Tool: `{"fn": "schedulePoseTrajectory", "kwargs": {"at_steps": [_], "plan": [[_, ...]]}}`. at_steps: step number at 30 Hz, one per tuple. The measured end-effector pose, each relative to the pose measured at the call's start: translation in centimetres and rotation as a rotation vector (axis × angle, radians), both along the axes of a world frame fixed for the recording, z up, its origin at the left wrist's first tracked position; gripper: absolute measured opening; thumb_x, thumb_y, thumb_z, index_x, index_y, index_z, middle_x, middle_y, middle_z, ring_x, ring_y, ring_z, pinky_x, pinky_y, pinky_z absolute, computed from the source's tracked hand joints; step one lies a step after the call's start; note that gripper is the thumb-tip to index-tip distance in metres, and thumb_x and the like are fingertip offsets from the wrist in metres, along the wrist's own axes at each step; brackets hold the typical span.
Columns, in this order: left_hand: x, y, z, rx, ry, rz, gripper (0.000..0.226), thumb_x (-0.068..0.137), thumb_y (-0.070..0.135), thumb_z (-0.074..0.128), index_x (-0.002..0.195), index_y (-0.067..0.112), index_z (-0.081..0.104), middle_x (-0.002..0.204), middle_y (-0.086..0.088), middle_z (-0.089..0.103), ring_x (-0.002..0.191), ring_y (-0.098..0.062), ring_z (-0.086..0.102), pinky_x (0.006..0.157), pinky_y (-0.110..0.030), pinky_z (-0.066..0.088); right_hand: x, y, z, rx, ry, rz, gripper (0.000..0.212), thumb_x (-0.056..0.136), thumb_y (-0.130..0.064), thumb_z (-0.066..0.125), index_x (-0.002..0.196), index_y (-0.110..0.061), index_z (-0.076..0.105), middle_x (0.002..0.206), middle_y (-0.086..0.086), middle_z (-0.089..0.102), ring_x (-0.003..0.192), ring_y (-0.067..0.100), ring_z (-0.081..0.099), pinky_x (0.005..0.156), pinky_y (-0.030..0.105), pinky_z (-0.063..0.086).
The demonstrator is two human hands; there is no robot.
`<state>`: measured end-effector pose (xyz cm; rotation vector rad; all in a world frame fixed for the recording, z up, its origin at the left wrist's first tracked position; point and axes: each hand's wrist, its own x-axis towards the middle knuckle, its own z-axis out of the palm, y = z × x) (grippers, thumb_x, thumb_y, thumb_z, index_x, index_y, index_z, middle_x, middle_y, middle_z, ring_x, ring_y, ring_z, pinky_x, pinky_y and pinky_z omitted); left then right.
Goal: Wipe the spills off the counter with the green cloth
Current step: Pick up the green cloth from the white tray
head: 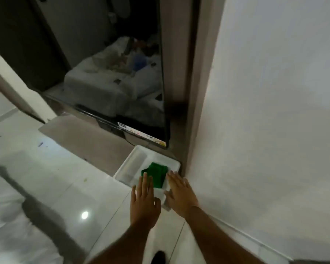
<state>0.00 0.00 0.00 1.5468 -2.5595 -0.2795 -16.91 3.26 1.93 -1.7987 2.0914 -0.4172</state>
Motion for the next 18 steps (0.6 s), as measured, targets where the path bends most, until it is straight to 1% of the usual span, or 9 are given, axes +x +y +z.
{"fn": "schedulePoseTrajectory", "kwargs": {"at_steps": [1, 3, 5, 8, 10, 12, 13, 16, 18], "plan": [[0.4, -1.0, -0.2, 0.015, 0.023, 0.003, 0.077, 0.103, 0.038, 0.046, 0.169, 0.016, 0.012, 0.178, -0.007, -0.005, 0.165, -0.027, -0.007, 0.131, -0.044, -0.012, 0.8, -1.7, -1.2, 0.032, 0.0, 0.019, 0.07, 0.104, -0.047, 0.037, 0.162, -0.022, 0.006, 0.171, -0.002, 0.003, 0.157, 0.015, -0.001, 0.126, 0.038, 0.0], [1.6, -3.6, -1.3, 0.048, 0.003, 0.048, 0.079, 0.104, 0.037, 0.044, 0.169, 0.02, 0.002, 0.178, -0.006, -0.011, 0.164, -0.026, -0.014, 0.133, -0.045, -0.012, 2.7, -6.0, -4.4, 0.134, 0.015, 0.05, 0.075, 0.102, -0.043, 0.044, 0.162, -0.018, 0.007, 0.171, 0.002, 0.007, 0.157, 0.019, 0.004, 0.128, 0.041, 0.007], [2.4, -6.2, -2.7, 0.1, -0.026, 0.075, 0.078, 0.104, 0.04, 0.035, 0.169, 0.021, -0.004, 0.177, -0.006, -0.015, 0.163, -0.026, -0.018, 0.13, -0.047, -0.012, 3.9, -10.1, -7.7, 0.237, 0.043, 0.084, 0.081, 0.099, -0.038, 0.051, 0.161, -0.015, 0.006, 0.171, 0.005, 0.006, 0.157, 0.023, 0.005, 0.128, 0.042, 0.009], [3.7, -8.3, -4.2, 0.171, -0.057, 0.058, 0.078, 0.097, 0.046, 0.019, 0.167, 0.025, -0.008, 0.176, -0.005, -0.019, 0.162, -0.024, -0.023, 0.129, -0.047, -0.014, 4.4, -14.0, -11.2, 0.318, 0.172, 0.151, 0.096, 0.094, -0.039, 0.06, 0.161, -0.014, -0.004, 0.171, 0.01, -0.001, 0.157, 0.028, 0.002, 0.127, 0.045, 0.007], [4.5, -9.5, -5.2, 0.199, -0.065, 0.035, 0.078, 0.097, 0.047, 0.018, 0.167, 0.024, -0.005, 0.177, -0.005, -0.015, 0.162, -0.024, -0.02, 0.133, -0.046, -0.013, 4.6, -15.7, -12.8, 0.364, 0.221, 0.183, 0.106, 0.09, -0.042, 0.065, 0.16, -0.014, -0.01, 0.17, 0.013, -0.006, 0.157, 0.03, -0.001, 0.126, 0.045, 0.004], [4.9, -10.2, -5.9, 0.19, -0.094, 0.027, 0.076, 0.1, 0.045, 0.027, 0.169, 0.021, 0.007, 0.178, -0.007, -0.001, 0.165, -0.027, -0.007, 0.132, -0.048, -0.005, 5.1, -16.3, -14.0, 0.409, 0.227, 0.181, 0.112, 0.088, -0.043, 0.068, 0.16, -0.013, -0.012, 0.17, 0.015, -0.008, 0.157, 0.031, -0.002, 0.125, 0.043, 0.006], [5.1, -10.4, -6.3, 0.188, -0.095, 0.035, 0.075, 0.1, 0.043, 0.032, 0.169, 0.02, 0.011, 0.178, -0.008, 0.005, 0.165, -0.027, -0.005, 0.13, -0.046, -0.003, 5.4, -16.4, -14.2, 0.426, 0.237, 0.173, 0.112, 0.088, -0.043, 0.069, 0.16, -0.012, -0.012, 0.17, 0.016, -0.008, 0.157, 0.031, -0.002, 0.125, 0.043, 0.008], [5.3, -11.3, -6.2, 0.196, -0.067, 0.022, 0.077, 0.098, 0.041, 0.034, 0.168, 0.019, 0.013, 0.178, -0.007, 0.007, 0.164, -0.022, -0.014, 0.128, -0.039, -0.015, 5.7, -16.6, -14.8, 0.426, 0.26, 0.156, 0.104, 0.092, -0.036, 0.065, 0.159, -0.008, -0.009, 0.169, 0.018, -0.006, 0.157, 0.033, 0.001, 0.125, 0.044, 0.015], [4.9, -11.7, -5.4, 0.194, -0.069, 0.017, 0.077, 0.096, 0.042, 0.035, 0.168, 0.018, 0.017, 0.176, -0.007, 0.013, 0.165, -0.027, 0.0, 0.127, -0.035, -0.017, 4.9, -16.8, -14.3, 0.42, 0.282, 0.16, 0.088, 0.099, -0.021, 0.058, 0.159, -0.005, -0.005, 0.169, 0.021, -0.001, 0.156, 0.036, 0.007, 0.123, 0.047, 0.025]]}}
